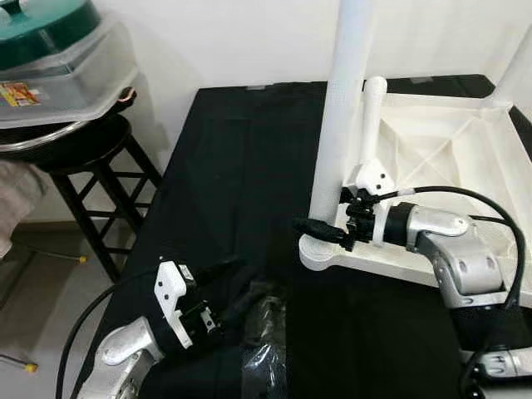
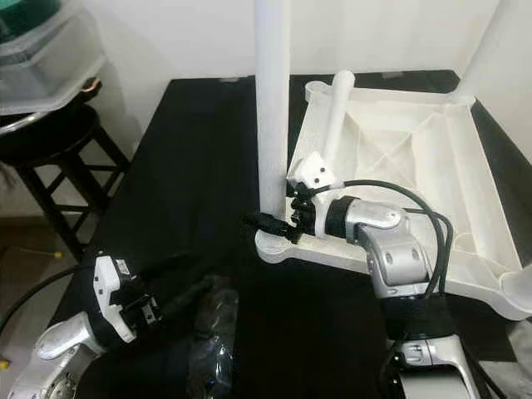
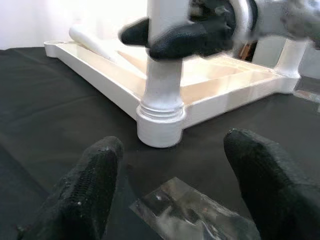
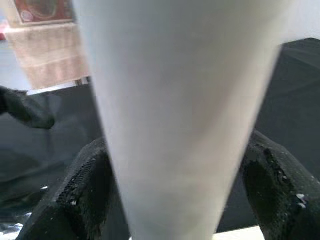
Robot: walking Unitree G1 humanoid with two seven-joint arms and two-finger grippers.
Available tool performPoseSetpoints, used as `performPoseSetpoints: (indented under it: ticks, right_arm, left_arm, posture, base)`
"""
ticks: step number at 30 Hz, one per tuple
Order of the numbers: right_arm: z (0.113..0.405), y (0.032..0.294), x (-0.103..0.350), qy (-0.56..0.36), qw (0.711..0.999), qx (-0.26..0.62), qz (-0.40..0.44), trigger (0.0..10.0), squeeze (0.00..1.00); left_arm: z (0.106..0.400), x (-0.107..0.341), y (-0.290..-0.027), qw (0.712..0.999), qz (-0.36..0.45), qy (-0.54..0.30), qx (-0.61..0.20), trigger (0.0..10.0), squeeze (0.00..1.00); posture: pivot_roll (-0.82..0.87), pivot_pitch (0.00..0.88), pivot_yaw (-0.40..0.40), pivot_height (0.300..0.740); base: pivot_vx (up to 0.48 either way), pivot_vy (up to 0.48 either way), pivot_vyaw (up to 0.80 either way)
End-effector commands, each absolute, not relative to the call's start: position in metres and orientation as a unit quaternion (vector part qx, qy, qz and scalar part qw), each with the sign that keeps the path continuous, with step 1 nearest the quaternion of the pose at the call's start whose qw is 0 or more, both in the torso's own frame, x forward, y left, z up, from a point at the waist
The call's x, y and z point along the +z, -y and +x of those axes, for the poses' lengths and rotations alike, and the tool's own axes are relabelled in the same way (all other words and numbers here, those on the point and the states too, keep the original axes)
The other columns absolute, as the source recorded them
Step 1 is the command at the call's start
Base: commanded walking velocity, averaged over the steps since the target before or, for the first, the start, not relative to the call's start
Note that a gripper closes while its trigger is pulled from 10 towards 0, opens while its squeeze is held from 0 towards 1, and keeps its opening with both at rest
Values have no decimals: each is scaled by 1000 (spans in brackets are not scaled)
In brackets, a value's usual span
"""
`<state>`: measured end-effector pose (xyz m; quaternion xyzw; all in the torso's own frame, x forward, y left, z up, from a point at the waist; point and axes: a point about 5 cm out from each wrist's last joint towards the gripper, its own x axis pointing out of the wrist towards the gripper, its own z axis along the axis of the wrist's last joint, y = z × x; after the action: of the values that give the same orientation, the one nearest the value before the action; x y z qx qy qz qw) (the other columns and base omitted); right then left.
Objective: Building children table
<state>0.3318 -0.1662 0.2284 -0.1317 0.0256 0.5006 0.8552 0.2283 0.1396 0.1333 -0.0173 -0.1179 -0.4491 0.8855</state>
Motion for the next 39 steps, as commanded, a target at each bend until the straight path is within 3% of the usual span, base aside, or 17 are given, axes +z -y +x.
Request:
performPoseSetpoints:
  ticks: [1,7,26,33,36,37,39]
  right_arm:
    - [334,165,234,-12,844,521,-124,10000,0]
    - [350,156,254,8,826,553,-108,10000,0]
    - [361,158,255,8,829,547,-118,10000,0]
    - [363,161,234,-23,834,540,-113,10000,0]
    - [363,165,223,-35,841,529,-107,9686,0]
    - [363,168,215,-43,846,521,-103,6784,0]
    - [363,168,215,-43,846,521,-103,6784,0]
  left_arm:
    - [223,131,-139,887,0,116,-446,10000,0]
    - [219,127,-133,895,31,124,-427,10000,0]
    - [219,126,-132,887,37,113,-446,10000,0]
    - [218,127,-131,887,32,113,-447,10000,0]
    - [217,127,-132,888,26,113,-444,10000,0]
    - [217,127,-132,889,21,113,-442,10000,0]
    - [217,127,-132,889,21,113,-442,10000,0]
  posture:
    - [72,133,56,740]
    - [92,146,69,740]
    - [97,157,85,740]
    - [95,160,80,740]
    - [95,166,80,740]
    - [94,167,79,740]
    - [94,167,79,740]
  base:
    - [0,0,0]
    - [0,0,0]
    - [0,0,0]
    - [0,0,0]
    - [0,0,0]
    - [0,0,0]
    - [0,0,0]
